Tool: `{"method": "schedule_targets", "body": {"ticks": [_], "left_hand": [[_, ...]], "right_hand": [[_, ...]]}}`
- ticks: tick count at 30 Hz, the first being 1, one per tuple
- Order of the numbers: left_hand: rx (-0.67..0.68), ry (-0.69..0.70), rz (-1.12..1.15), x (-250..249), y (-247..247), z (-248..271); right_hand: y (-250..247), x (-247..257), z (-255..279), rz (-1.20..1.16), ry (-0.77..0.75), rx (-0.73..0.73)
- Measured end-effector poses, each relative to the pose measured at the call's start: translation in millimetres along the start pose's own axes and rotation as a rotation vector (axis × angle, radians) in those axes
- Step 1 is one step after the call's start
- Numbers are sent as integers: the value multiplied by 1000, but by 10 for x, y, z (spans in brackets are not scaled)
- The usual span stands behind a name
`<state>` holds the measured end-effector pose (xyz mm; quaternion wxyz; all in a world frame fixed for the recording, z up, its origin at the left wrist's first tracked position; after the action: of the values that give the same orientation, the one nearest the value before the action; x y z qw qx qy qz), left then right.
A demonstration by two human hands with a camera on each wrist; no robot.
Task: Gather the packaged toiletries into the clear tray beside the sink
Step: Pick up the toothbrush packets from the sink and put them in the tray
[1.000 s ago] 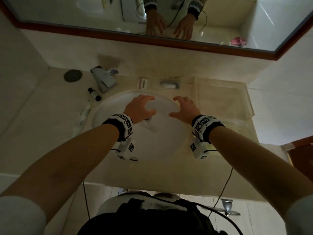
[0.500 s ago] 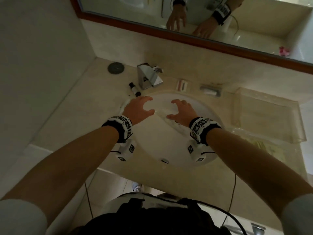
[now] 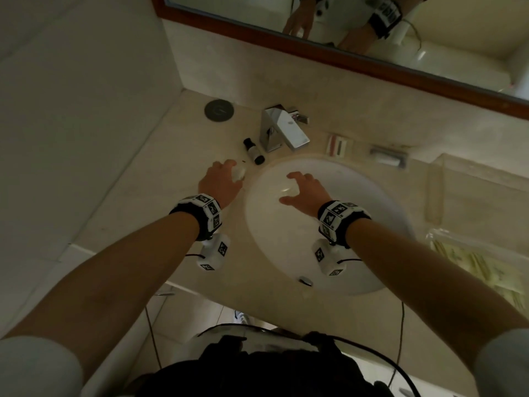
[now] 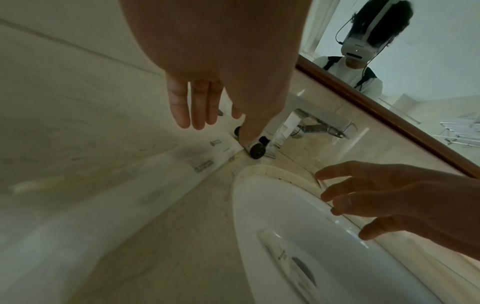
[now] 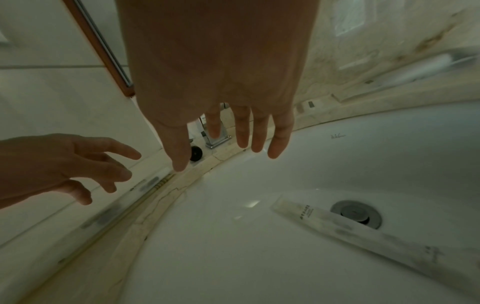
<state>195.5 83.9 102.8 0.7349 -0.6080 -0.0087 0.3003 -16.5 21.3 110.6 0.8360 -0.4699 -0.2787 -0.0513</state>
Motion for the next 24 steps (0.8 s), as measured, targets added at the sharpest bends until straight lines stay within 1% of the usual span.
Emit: {"method": "schedule_targets", "body": {"ticks": [5, 10, 13, 19, 21, 24], "left_hand": [[108, -61, -102, 104, 90, -88], [123, -86, -150, 132, 112, -123], [159, -107, -144, 106, 90, -134], [192, -45, -151, 45, 53, -70], [206, 18, -125, 9, 57, -42], [270, 141, -77, -120, 67, 35]], "right_hand": [[59, 9, -61, -10, 32, 10], [114, 11, -82, -24, 46, 26], [140, 22, -91, -31, 48, 41], [157, 101, -103, -81, 42, 49], [163, 119, -111, -110, 38, 43], [162, 127, -104, -209, 33, 35]]}}
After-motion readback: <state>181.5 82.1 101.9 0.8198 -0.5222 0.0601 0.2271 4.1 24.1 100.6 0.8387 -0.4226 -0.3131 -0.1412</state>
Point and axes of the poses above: each hand's wrist, its own z-axis away from the middle knuckle, its own y-axis out of the palm, x = y × z, the point moved 3 cm from there along -z, towards the middle knuckle, and after that the axes turned 5 degrees about -z, right-handed, at the moved point
